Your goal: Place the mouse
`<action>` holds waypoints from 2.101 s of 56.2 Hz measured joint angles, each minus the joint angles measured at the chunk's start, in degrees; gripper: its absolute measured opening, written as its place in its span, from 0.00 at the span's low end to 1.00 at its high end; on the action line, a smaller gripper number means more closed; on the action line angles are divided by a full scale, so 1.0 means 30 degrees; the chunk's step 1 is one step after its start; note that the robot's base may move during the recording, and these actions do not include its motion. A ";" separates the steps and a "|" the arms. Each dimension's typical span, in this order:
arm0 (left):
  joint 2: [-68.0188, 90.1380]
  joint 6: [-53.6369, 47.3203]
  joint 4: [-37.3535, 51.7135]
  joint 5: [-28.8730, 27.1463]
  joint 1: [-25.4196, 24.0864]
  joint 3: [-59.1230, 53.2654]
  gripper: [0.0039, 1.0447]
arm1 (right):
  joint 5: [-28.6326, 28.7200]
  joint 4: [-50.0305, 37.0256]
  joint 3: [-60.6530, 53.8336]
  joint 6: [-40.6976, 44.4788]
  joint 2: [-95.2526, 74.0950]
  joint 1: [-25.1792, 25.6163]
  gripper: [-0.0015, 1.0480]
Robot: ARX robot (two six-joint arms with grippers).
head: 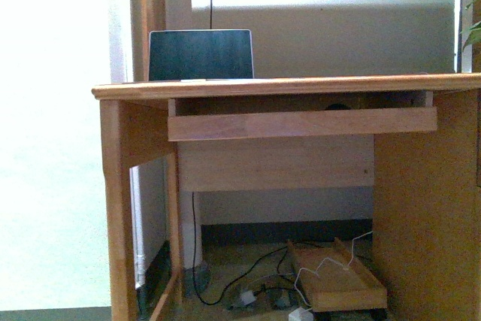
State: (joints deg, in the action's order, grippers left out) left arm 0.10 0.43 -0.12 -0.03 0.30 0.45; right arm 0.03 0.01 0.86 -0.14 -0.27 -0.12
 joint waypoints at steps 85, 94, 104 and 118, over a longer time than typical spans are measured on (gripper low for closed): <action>-0.0022 0.0000 0.0000 0.0000 0.0000 0.0000 0.93 | -0.0007 0.0000 0.0000 0.0000 0.0000 0.0007 0.93; -0.0022 0.0000 0.0000 0.0007 0.0000 0.0000 0.93 | 0.0000 0.0000 0.0000 0.0000 0.0000 0.0007 0.93; -0.0022 0.0000 0.0000 0.0007 0.0000 0.0000 0.93 | 0.0000 0.0000 0.0000 0.0007 0.0000 0.0007 0.93; 0.0794 0.0918 -0.1486 0.1122 -0.0248 0.0583 0.93 | -0.0007 0.0000 0.0000 0.0007 0.0000 0.0007 0.93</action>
State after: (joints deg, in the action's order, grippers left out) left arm 2.48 3.18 -4.58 3.33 -0.45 2.20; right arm 0.01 0.01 0.86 -0.12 -0.27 -0.10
